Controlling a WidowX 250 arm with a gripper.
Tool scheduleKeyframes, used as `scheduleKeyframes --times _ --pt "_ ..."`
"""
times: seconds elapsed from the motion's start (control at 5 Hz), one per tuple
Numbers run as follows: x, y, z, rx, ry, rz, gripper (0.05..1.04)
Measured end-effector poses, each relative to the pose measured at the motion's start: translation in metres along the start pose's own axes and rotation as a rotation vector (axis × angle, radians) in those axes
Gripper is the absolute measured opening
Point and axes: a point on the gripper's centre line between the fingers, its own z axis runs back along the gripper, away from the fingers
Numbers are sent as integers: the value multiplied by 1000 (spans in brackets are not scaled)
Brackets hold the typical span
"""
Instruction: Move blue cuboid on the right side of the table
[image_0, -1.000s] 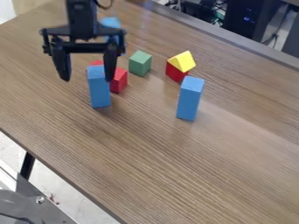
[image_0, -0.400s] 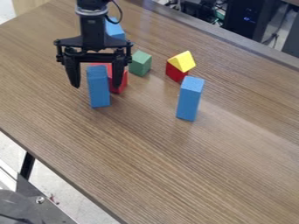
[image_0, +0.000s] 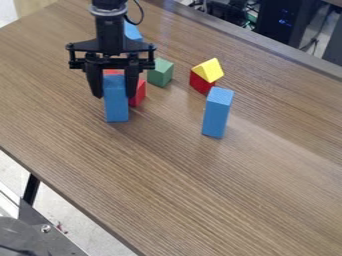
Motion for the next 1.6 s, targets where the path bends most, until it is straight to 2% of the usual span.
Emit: scheduleKeyframes --times 0.2,0.4,0.6,0.8,1.0,1.2,1.6 --pt "-1 -3 0 6 1 -5 565" --pt "-12 -12 15 4 -7 -2 565" --pt "-28 -30 41 -20 25 -49 565" --pt "-42 -54 58 -46 69 -117 565" --pt "-52 -84 65 -50 94 -185 565" --pt "-59 -112 70 -42 99 -251 565" --pt "-56 -159 69 -11 90 -331 564"
